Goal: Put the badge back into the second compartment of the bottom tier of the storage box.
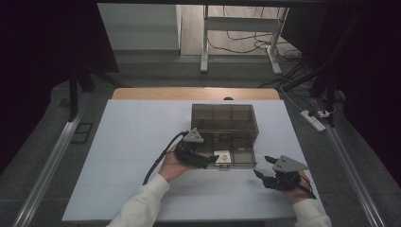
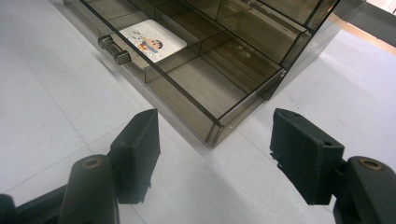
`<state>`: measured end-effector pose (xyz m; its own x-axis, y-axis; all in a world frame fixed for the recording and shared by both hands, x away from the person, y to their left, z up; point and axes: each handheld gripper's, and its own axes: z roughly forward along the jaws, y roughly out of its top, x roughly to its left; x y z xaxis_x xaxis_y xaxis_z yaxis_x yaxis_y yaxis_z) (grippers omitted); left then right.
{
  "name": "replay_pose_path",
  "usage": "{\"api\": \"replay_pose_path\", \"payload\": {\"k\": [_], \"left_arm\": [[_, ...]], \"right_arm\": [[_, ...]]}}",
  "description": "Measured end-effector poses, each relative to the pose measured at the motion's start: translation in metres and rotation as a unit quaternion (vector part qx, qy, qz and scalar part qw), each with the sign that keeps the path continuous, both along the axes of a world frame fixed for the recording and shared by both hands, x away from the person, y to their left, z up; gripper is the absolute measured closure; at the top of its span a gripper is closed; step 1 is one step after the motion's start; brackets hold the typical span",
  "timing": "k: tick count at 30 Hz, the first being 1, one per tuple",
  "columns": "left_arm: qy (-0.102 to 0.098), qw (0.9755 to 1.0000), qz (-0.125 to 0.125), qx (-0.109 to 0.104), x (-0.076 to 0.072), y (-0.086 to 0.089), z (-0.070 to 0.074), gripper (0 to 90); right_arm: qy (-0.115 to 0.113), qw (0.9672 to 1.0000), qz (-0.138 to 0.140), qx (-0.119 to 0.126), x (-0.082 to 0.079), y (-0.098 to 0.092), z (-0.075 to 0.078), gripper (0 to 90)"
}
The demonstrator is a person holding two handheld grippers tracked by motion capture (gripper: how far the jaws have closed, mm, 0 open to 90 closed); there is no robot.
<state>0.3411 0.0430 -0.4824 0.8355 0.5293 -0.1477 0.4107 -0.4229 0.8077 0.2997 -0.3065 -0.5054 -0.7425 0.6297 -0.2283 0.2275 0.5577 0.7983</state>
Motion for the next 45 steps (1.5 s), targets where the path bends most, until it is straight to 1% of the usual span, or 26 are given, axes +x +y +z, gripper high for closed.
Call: {"api": "replay_pose_path", "payload": {"k": [2,3,4,5,6,9,12,14,17,18,20,22,25,28,31,34,35,36,42,45], "left_arm": [[-0.001,1.0000,0.005,0.006,-0.004,0.007,-0.001,22.8],[-0.003,0.9999,0.011,0.008,-0.010,0.014,-0.002,22.5],[-0.003,0.9999,0.011,0.008,-0.010,0.014,-0.002,22.6],[-0.005,0.9998,0.018,0.011,-0.015,0.022,-0.003,22.5],[-0.005,0.9998,0.018,0.011,-0.015,0.022,-0.003,22.4],[-0.012,0.9993,0.030,0.018,-0.022,0.034,-0.003,22.5],[-0.012,0.9990,0.038,0.021,-0.028,0.044,-0.003,22.2],[-0.016,0.9986,0.045,0.025,-0.032,0.051,-0.003,22.1],[-0.021,0.9982,0.051,0.024,-0.041,0.062,-0.003,22.2],[-0.023,0.9979,0.053,0.027,-0.044,0.065,-0.004,22.2],[-0.029,0.9971,0.060,0.036,-0.050,0.073,-0.004,21.9],[-0.034,0.9964,0.069,0.037,-0.056,0.081,-0.004,21.9],[-0.037,0.9956,0.080,0.032,-0.063,0.094,-0.004,22.2],[-0.042,0.9943,0.093,0.031,-0.071,0.106,-0.006,22.4],[-0.044,0.9929,0.108,0.024,-0.078,0.119,-0.007,22.3],[-0.047,0.9912,0.122,0.020,-0.086,0.131,-0.010,22.2],[-0.048,0.9902,0.130,0.019,-0.091,0.139,-0.013,22.2],[-0.048,0.9902,0.130,0.019,-0.091,0.139,-0.013,22.2],[-0.042,0.9875,0.150,0.023,-0.101,0.158,-0.023,21.3],[-0.041,0.9871,0.153,0.025,-0.102,0.160,-0.024,21.1]], "right_arm": [[0.000,1.0000,0.000,0.000,0.000,0.000,0.000,32.8],[0.000,1.0000,-0.001,0.002,0.000,0.000,0.000,32.8],[0.000,1.0000,-0.001,0.002,0.000,0.000,0.000,32.8],[0.000,1.0000,-0.002,0.002,0.000,-0.001,0.001,32.8],[0.000,1.0000,-0.002,0.002,0.000,0.000,0.001,32.8],[-0.001,1.0000,-0.001,0.002,0.000,0.000,0.001,32.8],[-0.002,1.0000,-0.004,0.003,-0.001,0.000,0.002,32.7],[-0.003,1.0000,-0.004,0.004,-0.001,0.000,0.002,32.8],[-0.003,1.0000,-0.005,0.003,-0.001,0.000,0.002,32.8],[-0.003,1.0000,-0.005,0.003,-0.001,0.000,0.002,32.8],[-0.003,1.0000,-0.005,0.003,-0.001,0.000,0.002,32.8],[-0.003,1.0000,-0.005,0.004,-0.001,0.000,0.002,32.8],[-0.003,1.0000,-0.004,0.004,-0.001,0.000,0.002,32.8],[-0.004,1.0000,-0.003,0.003,-0.002,0.000,0.002,32.8],[-0.004,1.0000,-0.003,0.004,-0.001,0.000,0.002,32.8],[-0.004,1.0000,-0.002,0.003,-0.001,0.000,0.002,32.8],[-0.003,1.0000,-0.002,0.004,-0.001,0.001,0.002,32.8],[-0.003,1.0000,-0.002,0.004,-0.001,0.001,0.002,32.8],[-0.004,1.0000,-0.001,0.003,-0.001,0.001,0.002,32.8],[-0.004,1.0000,-0.001,0.003,-0.001,0.001,0.002,32.8]]}}
